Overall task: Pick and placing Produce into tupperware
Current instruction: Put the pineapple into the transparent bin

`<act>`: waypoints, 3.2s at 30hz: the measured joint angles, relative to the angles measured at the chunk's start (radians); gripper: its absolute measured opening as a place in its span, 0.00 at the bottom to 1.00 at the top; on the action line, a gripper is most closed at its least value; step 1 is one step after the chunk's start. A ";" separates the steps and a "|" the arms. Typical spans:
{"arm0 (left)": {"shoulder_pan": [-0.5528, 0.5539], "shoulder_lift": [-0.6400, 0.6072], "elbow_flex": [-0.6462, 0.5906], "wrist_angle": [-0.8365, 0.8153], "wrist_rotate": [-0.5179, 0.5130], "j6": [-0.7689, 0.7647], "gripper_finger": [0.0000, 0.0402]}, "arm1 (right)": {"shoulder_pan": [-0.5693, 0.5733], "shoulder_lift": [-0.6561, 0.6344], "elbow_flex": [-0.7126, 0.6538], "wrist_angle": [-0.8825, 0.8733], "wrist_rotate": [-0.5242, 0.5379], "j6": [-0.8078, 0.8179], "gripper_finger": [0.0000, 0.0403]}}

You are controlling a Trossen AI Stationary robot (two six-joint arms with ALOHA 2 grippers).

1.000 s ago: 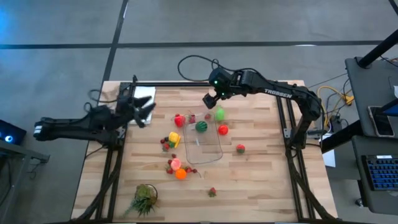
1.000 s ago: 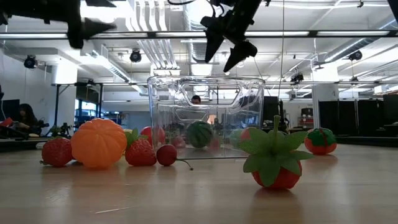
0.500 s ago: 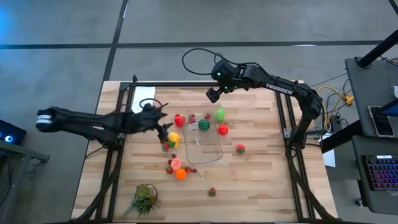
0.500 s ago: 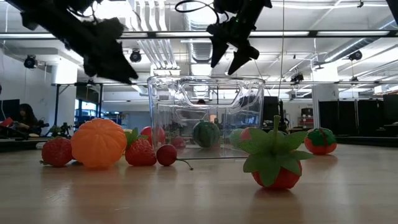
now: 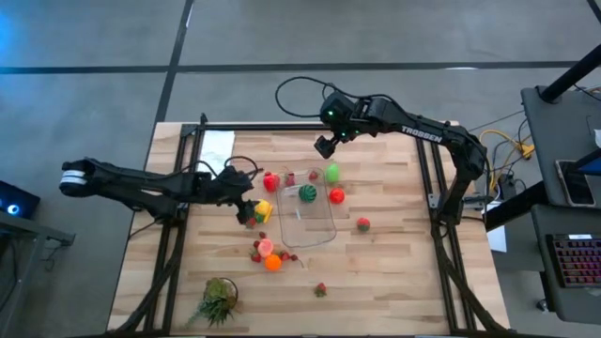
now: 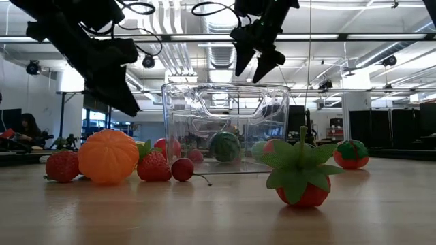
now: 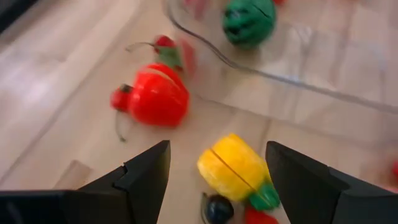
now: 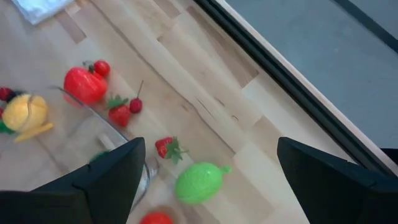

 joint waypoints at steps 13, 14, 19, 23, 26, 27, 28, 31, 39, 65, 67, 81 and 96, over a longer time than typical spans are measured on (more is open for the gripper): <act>0.000 0.165 0.020 0.057 0.087 0.025 0.62 | -0.007 -0.017 0.000 -0.038 0.003 -0.122 0.89; 0.000 0.179 0.024 0.067 0.086 0.025 0.62 | -0.011 -0.020 0.000 -0.037 0.004 -0.131 0.89; 0.000 0.256 0.034 0.089 0.089 -0.031 0.62 | -0.030 -0.020 0.000 -0.038 0.008 -0.162 0.89; 0.000 0.308 0.034 0.086 0.121 -0.101 0.62 | -0.044 -0.023 0.000 -0.037 0.008 -0.164 0.89; 0.000 0.327 0.035 0.091 0.125 -0.140 0.62 | -0.054 -0.023 0.000 -0.024 0.008 -0.162 0.89; 0.000 0.331 0.035 0.092 0.125 -0.151 0.62 | -0.055 -0.023 0.000 -0.019 0.008 -0.160 0.89; 0.000 0.334 0.035 0.094 0.125 -0.158 0.62 | -0.056 -0.023 0.000 -0.015 0.009 -0.160 0.89; 0.000 0.330 0.035 0.088 0.143 -0.160 0.62 | -0.059 -0.023 0.000 -0.014 0.008 -0.162 0.89; 0.000 0.270 0.039 -0.036 0.138 -0.160 0.62 | -0.061 -0.023 -0.002 0.032 0.008 -0.159 0.89; 0.005 0.192 0.070 -0.188 0.076 0.325 0.62 | -0.074 -0.022 -0.004 0.058 0.008 -0.122 0.89; 0.005 0.182 0.083 -0.185 0.050 0.331 0.62 | -0.074 -0.022 -0.004 0.057 0.008 -0.105 0.89; 0.005 0.109 0.211 -0.185 -0.235 0.448 0.62 | -0.074 -0.021 -0.007 0.048 0.008 -0.091 0.89; 0.026 0.210 0.280 -0.109 -0.371 0.394 0.66 | -0.074 -0.021 -0.010 0.039 0.009 -0.091 0.89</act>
